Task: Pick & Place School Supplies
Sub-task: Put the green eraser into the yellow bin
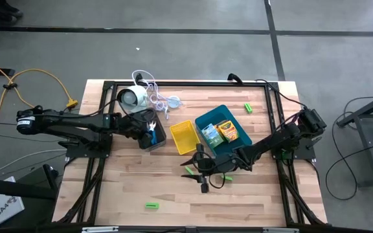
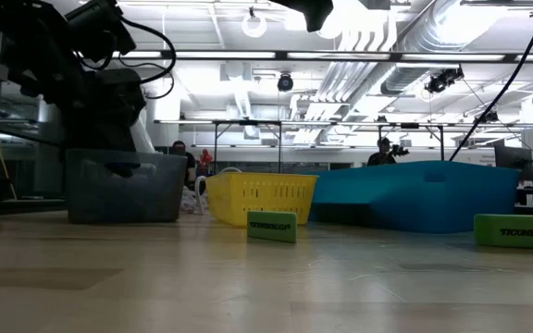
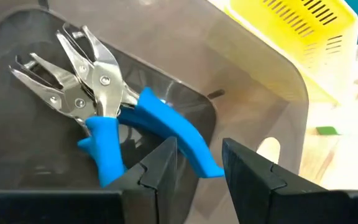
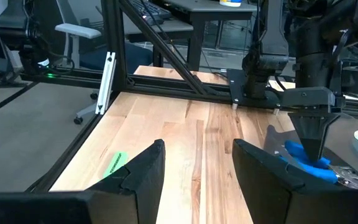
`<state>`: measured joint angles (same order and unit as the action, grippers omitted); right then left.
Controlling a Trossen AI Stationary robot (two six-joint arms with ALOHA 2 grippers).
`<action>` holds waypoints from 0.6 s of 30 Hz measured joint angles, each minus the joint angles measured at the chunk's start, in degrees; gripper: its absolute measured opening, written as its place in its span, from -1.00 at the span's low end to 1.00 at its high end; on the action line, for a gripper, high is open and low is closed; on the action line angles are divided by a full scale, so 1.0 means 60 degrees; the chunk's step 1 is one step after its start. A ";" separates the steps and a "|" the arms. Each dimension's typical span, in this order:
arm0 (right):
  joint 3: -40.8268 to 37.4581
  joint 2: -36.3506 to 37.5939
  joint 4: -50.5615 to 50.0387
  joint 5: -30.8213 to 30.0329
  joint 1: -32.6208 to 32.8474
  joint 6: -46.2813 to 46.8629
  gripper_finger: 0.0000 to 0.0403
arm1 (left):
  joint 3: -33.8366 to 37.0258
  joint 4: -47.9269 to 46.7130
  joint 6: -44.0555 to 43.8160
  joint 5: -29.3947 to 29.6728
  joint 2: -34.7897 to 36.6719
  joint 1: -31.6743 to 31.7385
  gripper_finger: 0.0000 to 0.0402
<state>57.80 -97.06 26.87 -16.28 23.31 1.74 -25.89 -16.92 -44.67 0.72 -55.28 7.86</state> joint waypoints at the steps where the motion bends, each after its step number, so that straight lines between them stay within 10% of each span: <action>1: 0.0000 0.0000 0.0001 -0.0002 0.0000 0.0000 -0.11 | 0.0000 0.0010 -0.0027 -0.0006 -0.0001 0.0000 -0.38; 18: 0.0000 0.0000 0.0007 0.0006 0.0000 0.0000 -0.11 | 0.0000 0.1217 0.0873 -0.0102 0.0028 0.0000 -0.38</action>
<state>57.80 -97.06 26.92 -16.24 23.31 1.74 -25.89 -9.61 -39.44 0.10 -55.11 7.86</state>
